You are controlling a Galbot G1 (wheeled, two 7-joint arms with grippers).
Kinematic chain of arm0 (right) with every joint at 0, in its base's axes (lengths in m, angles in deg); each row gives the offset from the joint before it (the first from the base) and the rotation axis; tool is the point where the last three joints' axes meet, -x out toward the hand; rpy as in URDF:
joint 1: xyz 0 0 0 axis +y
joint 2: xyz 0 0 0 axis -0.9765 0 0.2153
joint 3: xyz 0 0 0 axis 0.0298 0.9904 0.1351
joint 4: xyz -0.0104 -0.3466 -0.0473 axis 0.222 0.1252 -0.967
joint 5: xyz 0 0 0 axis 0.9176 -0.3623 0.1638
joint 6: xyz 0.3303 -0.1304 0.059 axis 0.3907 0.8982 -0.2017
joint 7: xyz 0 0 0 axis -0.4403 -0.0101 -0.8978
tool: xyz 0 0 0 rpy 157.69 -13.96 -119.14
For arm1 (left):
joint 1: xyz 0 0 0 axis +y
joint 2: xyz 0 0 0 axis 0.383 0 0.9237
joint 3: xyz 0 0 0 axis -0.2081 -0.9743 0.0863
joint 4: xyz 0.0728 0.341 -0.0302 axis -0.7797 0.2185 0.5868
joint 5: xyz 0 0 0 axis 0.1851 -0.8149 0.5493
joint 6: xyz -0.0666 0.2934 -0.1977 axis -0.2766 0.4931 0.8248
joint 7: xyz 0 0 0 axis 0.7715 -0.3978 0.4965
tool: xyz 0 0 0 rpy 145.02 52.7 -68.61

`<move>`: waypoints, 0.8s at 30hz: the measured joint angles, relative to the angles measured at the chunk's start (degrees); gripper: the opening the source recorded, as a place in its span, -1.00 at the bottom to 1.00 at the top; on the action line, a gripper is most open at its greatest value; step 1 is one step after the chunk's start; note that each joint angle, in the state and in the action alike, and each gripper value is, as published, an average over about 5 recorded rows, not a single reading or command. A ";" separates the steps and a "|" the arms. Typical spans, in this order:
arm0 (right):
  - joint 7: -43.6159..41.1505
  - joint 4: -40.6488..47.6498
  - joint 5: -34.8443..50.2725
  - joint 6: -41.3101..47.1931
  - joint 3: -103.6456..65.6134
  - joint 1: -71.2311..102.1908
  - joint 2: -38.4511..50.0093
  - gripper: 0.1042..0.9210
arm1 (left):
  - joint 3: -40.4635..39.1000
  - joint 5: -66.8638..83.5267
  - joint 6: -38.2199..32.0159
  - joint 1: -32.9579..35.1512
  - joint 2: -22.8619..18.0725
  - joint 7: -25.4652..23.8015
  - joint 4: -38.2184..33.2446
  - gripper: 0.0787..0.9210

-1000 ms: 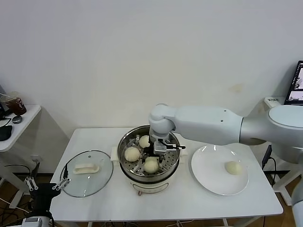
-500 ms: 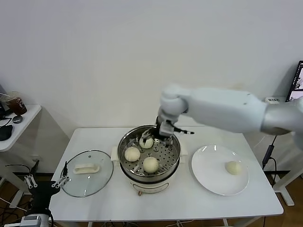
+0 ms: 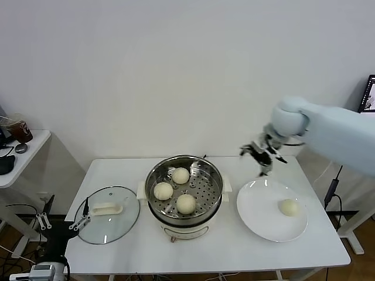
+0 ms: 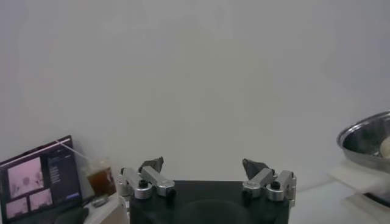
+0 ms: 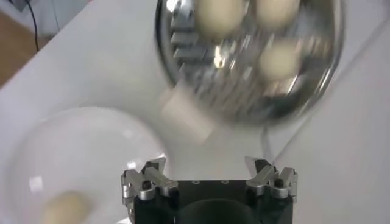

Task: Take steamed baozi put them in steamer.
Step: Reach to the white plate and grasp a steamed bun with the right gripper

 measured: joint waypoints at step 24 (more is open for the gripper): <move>1.44 13.71 -13.27 4.23 -24.50 31.94 5.96 0.62 | -0.17 -0.80 0.16 0.78 -0.42 -0.05 0.72 0.77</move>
